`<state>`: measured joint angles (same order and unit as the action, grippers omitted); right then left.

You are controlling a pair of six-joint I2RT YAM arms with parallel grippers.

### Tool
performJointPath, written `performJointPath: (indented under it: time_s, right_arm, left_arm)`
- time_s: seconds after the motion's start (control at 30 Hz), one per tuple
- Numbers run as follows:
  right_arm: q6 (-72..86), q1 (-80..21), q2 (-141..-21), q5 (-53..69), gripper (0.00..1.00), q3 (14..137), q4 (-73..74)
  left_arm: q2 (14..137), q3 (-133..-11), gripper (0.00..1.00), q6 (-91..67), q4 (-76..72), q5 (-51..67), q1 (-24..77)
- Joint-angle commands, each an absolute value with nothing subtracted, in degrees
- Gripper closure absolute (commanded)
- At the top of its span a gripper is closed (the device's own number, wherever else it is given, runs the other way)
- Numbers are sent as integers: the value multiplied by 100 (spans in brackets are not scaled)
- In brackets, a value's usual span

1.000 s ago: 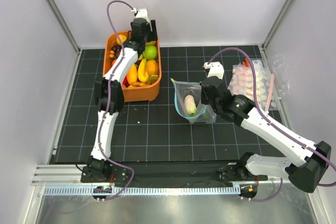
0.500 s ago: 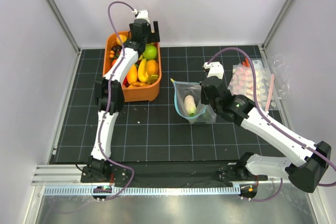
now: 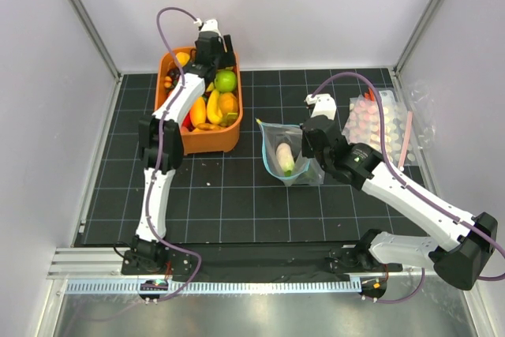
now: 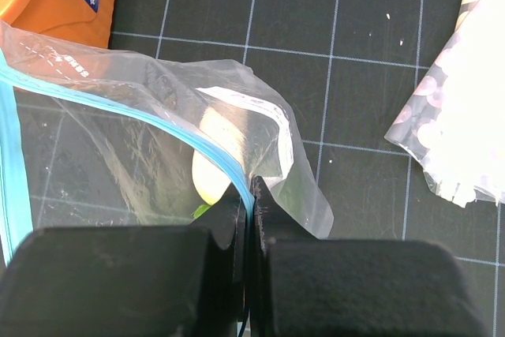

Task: Place the food in the zip-top bag and seal the zipper
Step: Pick up the fake fruit from the bin.

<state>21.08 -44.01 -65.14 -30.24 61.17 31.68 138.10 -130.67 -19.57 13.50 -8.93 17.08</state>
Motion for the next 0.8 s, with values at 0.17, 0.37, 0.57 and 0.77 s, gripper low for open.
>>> performJointPath:
  time_s: [0.17, 0.37, 0.57, 0.77]
  right_arm:
    - [2074, -4377, -6320, -2962, 99, 6126, 2830]
    - [2057, -4386, -6328, -3006, 99, 6073, 2716]
    - [2057, -4377, -6390, -2856, 99, 6056, 2611]
    - [2074, -4368, -6407, -2541, 99, 5950, 2391]
  left_arm:
    - [12543, -12297, 57, -2057, 1310, -897, 1608]
    - [11752, -11699, 58, -2241, 1204, -738, 1617]
    - [10979, -10996, 59, -2653, 1213, -546, 1617]
    - [9837, -10161, 59, -3076, 1309, -185, 1880]
